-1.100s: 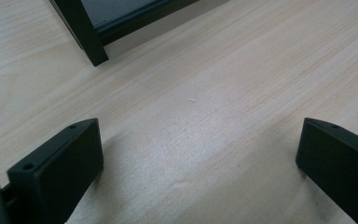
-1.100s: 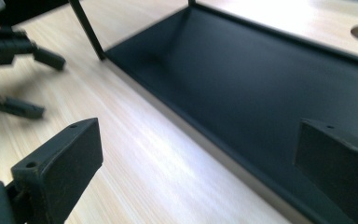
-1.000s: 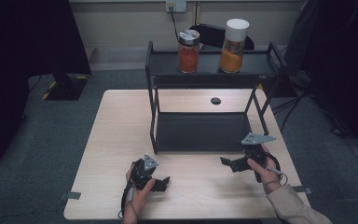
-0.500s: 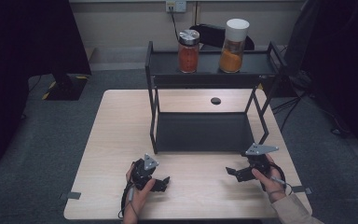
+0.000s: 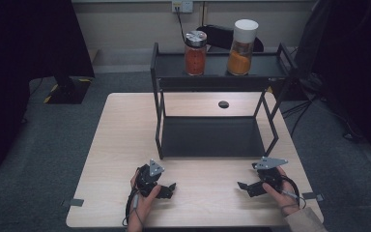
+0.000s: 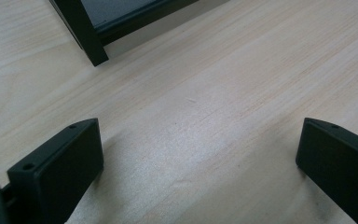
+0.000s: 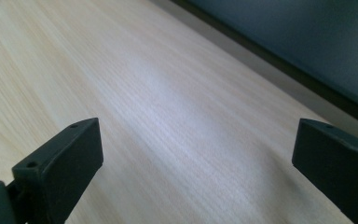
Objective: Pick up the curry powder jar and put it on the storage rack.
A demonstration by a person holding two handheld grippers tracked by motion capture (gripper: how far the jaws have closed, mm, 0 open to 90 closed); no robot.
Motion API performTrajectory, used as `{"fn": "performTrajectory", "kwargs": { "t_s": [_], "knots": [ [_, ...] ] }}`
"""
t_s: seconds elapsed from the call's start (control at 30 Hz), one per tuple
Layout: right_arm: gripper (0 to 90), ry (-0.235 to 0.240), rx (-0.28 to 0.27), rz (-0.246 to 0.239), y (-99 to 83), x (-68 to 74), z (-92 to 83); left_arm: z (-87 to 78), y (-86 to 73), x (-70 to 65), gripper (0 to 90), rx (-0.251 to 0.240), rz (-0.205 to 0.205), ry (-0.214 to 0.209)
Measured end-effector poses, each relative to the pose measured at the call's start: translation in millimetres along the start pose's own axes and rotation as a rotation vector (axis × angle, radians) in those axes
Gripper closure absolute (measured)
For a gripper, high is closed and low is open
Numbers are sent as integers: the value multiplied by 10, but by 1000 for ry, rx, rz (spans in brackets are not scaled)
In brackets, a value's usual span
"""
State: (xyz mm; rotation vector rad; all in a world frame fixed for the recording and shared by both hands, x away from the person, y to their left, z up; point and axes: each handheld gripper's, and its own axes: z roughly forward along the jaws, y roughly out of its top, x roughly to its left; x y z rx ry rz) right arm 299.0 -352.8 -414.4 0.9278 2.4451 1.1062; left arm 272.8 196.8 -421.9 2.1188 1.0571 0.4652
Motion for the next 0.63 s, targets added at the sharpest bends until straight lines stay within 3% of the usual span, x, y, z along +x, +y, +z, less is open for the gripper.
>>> {"fn": "performTrajectory", "kwargs": {
  "t_s": [0.3, 0.63],
  "knots": [
    [0, -10, 47, -15, 20, 30, 28, 0, 1, 0, 0, 0, 0, 0],
    [0, -12, 48, -14, 22, 33, 28, 6, 14, -10, 0, 3, -8, 5]
  ]
}}
